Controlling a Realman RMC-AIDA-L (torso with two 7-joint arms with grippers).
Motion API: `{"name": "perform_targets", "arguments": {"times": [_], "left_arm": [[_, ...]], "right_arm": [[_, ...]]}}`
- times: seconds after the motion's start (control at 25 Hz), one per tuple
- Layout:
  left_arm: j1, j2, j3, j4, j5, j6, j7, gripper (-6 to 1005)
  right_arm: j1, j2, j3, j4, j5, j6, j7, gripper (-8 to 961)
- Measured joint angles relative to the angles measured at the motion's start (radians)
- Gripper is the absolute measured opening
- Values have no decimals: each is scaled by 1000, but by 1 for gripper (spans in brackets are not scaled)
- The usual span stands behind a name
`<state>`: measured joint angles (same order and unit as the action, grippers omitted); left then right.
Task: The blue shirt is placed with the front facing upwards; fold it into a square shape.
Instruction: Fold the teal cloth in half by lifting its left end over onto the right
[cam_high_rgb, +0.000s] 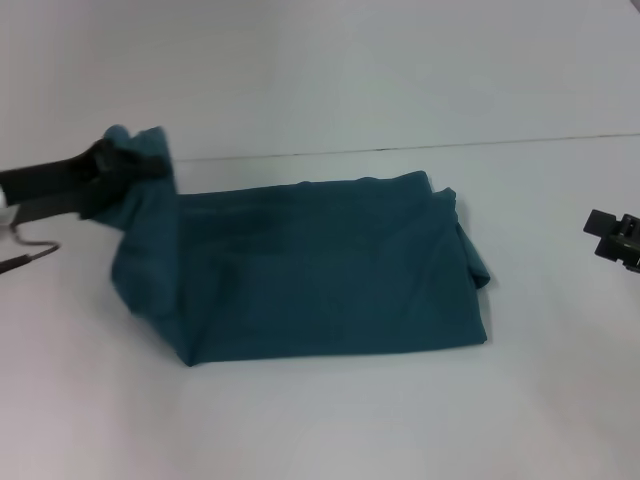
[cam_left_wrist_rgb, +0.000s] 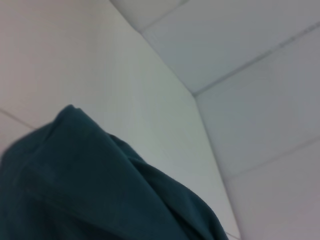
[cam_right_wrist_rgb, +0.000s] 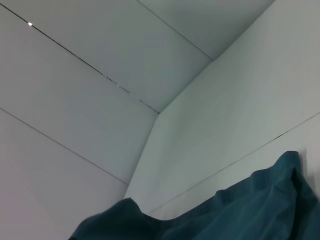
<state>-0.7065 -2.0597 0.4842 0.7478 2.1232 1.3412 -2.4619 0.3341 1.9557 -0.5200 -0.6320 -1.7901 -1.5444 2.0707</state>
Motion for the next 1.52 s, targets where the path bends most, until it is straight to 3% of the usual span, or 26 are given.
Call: {"name": "perform_targets", "arguments": {"times": [0.36, 0.64, 0.8, 1.08, 1.52], "left_arm": [[-76, -3, 288, 112, 10, -64, -156, 28], [-179, -6, 402, 157, 133, -87, -258, 29], [-232, -27, 455, 162, 188, -106, -290, 29], [-270, -100, 522, 202, 235, -162, -306, 30], [-311, -110, 707, 156, 226, -280, -376, 31]], "right_arm": [[8, 0, -7, 0, 0, 7, 0, 928], [7, 0, -7, 0, -1, 8, 0, 928], [8, 0, -8, 2, -3, 8, 0, 928], [7, 0, -8, 10, -3, 10, 0, 928], [12, 0, -8, 21, -12, 13, 0, 928]]}}
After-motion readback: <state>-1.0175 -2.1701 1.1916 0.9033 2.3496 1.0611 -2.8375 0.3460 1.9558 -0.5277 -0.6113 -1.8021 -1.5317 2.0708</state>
